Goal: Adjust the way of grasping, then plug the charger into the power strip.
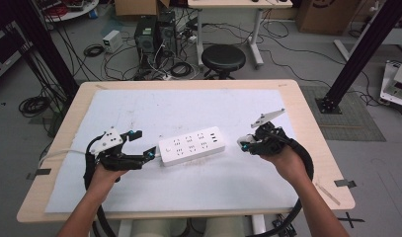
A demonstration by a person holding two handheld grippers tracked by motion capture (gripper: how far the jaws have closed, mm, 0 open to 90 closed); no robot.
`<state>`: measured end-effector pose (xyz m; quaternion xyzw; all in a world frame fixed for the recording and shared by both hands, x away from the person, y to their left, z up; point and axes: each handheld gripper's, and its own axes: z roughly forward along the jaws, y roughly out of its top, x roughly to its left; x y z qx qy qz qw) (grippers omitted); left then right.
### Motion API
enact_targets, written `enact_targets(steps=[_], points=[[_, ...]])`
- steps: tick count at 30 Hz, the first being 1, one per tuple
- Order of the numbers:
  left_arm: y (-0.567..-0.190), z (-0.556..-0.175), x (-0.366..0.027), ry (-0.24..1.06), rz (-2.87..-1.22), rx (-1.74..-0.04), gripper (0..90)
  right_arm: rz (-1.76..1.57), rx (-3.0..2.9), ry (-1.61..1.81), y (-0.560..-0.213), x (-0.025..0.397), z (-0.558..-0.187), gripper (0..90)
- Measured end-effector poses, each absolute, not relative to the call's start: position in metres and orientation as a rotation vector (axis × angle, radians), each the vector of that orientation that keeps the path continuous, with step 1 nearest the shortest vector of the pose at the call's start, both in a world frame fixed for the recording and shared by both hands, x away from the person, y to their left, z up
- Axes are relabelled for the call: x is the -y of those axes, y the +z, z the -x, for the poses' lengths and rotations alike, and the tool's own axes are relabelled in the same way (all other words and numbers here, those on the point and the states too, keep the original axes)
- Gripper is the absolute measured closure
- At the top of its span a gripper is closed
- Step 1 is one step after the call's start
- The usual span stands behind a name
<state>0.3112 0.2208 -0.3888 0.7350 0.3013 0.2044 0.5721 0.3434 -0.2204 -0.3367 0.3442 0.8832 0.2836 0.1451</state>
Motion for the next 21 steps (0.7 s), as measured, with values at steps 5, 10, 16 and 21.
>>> enact_targets(steps=[5,10,16,21], points=[[-0.388,-0.312,-0.225,0.491,-1.728,-0.716,19.5,-0.976,-2.562,0.793,-0.331,0.223,-0.348,63.4],[-0.389,-0.309,-0.228,0.501,-1.731,-0.722,19.5,-0.946,-2.584,0.781,-0.325,0.223,-0.352,63.4],[-0.391,-0.308,-0.234,0.510,-1.747,-0.731,19.4,-0.928,-2.601,0.800,-0.319,0.221,-0.361,63.3],[-0.394,-0.308,-0.240,0.518,-1.732,-0.754,19.4,-0.860,-2.620,0.800,-0.311,0.215,-0.367,63.3]])
